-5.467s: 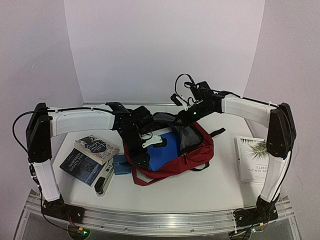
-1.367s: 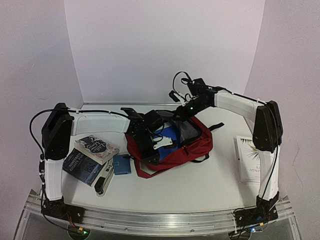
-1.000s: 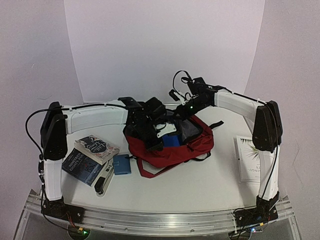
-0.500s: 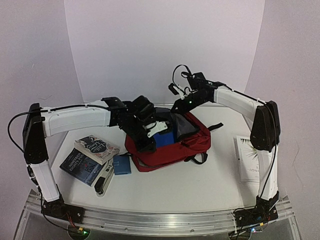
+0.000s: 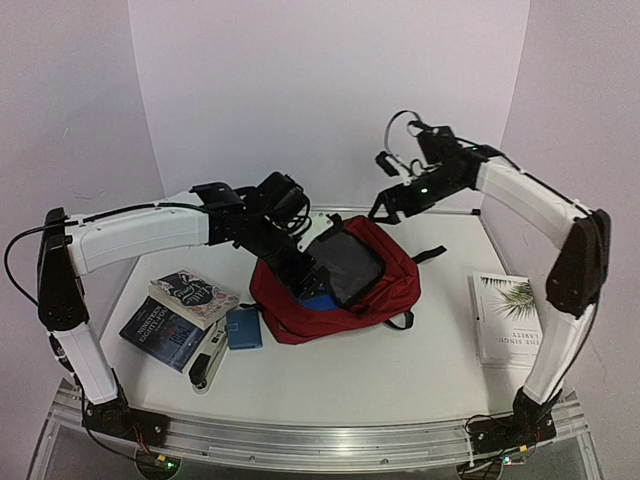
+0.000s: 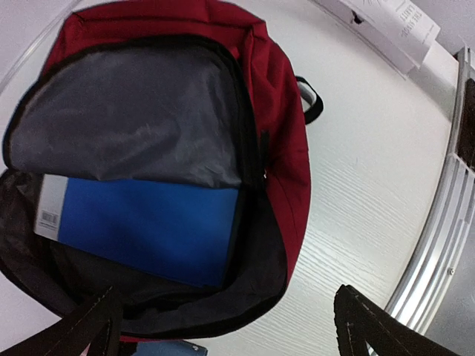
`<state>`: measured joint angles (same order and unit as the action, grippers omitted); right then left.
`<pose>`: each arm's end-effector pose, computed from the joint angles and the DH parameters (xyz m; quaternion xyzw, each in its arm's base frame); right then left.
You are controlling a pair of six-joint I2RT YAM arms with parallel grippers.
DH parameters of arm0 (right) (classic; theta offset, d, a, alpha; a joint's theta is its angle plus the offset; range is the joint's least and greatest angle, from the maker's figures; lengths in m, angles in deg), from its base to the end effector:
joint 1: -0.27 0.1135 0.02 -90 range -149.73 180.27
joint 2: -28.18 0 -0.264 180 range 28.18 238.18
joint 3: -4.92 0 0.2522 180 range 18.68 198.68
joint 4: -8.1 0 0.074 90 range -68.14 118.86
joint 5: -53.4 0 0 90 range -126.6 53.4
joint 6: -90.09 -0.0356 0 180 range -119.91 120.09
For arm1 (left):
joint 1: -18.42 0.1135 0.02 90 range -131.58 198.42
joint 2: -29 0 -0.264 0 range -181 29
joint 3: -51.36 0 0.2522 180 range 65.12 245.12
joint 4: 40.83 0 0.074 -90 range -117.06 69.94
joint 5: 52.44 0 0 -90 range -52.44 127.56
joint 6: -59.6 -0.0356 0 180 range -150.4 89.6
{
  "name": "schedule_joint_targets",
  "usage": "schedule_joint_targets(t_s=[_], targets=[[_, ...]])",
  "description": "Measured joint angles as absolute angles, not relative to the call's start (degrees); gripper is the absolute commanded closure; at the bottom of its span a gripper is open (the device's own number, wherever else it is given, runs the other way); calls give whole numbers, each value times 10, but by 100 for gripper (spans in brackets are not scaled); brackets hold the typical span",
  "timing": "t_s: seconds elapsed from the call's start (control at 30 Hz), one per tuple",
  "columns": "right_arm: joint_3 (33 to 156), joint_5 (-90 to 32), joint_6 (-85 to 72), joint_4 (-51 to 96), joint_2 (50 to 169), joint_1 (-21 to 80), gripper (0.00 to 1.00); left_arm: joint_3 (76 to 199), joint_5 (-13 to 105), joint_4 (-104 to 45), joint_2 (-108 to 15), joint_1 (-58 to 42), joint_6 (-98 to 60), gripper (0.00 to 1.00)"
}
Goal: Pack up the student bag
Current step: Adjust the student bag at the center of the board, then pick up the book from the center of the board.
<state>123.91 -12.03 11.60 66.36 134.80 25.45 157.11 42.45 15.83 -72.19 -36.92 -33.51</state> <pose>0.3701 0.1903 0.3441 -0.3609 0.8344 0.2395 0.3408 0.2192 -0.3224 0.3062 0.4734 0.8179 -0.1790 0.2736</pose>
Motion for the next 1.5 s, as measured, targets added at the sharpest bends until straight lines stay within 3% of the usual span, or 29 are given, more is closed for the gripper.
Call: schedule_joint_targets(t_s=[0.2,0.53,0.6,0.83,1.0,1.1,1.5], targets=[[1121,-160,165,768,1218,94,2,1613,399,145,-722,-369,-278,0],[992,-310,191,841,1205,-51,4,1615,399,125,-738,-369,-256,0],[968,-332,192,836,1203,-71,12,1615,399,124,-742,-369,-258,0],[886,-416,209,797,1180,-124,65,1615,404,123,-745,-369,-264,0],[823,-490,256,723,1148,-144,94,1615,405,123,-745,-369,-278,0],[790,-520,281,691,1142,-156,100,1615,405,123,-745,-369,-286,0],[764,-566,345,586,1196,-189,100,1615,410,124,-745,-369,-291,0]])
